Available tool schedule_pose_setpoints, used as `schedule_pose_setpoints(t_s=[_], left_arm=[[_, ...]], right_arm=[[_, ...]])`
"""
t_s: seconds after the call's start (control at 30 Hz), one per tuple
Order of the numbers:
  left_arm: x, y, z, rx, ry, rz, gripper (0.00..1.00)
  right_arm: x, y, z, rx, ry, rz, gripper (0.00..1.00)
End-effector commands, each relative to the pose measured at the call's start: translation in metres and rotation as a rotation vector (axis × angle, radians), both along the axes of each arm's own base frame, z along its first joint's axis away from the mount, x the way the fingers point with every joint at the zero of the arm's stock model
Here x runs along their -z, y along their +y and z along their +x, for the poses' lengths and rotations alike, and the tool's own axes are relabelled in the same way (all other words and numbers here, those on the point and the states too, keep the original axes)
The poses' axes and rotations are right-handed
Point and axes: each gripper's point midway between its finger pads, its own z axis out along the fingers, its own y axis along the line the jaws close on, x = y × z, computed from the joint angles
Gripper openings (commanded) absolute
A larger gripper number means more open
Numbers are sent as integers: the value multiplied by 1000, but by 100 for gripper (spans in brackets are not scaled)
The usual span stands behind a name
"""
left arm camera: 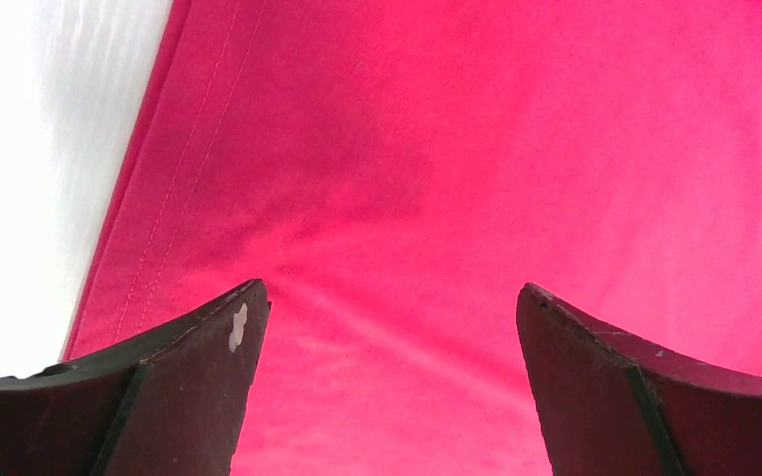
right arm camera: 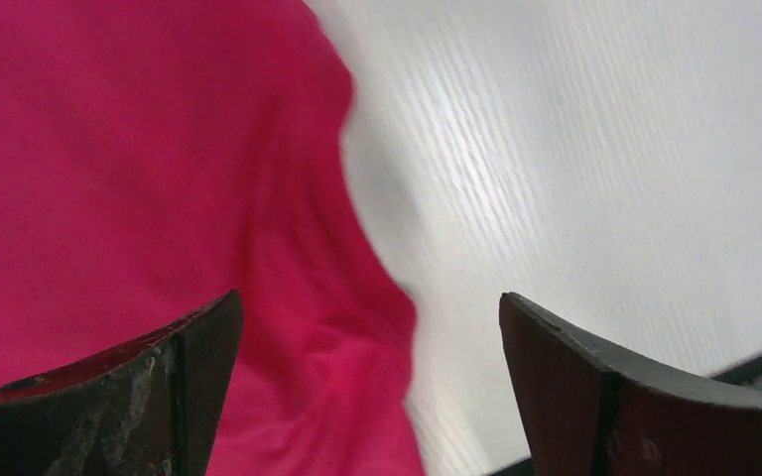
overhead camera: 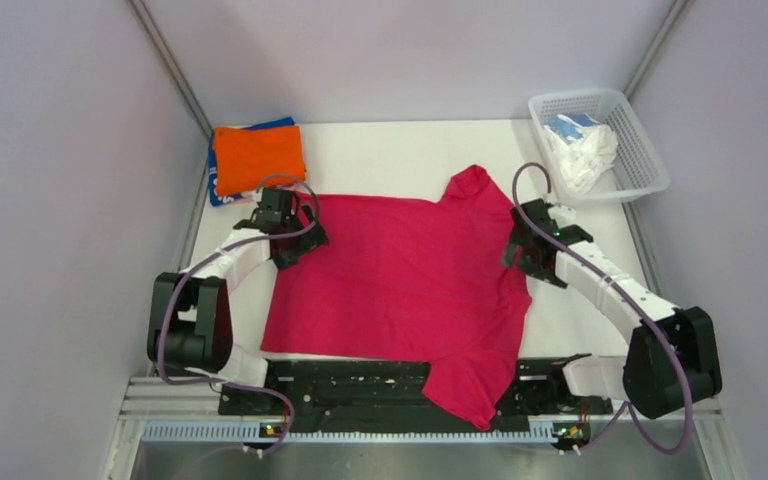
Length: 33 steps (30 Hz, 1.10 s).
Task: Fold and stack the t-shirts
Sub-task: Flatten out the tshirt
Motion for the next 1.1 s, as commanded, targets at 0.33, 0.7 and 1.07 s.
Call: schedule_pose_setpoints(t_s=[0.33,0.7,1.07], left_arm=[[-37,-10,45,28,-122,-29,99],[-9,-1,47,25,-44,31,99],[3,11,49,8,-4,87,99]], right_arm=[[-92,146,209,-453,-571,439,99],[-35,184,281,-482,-510,513,99],[-14,194,336,-456,-604,501,99]])
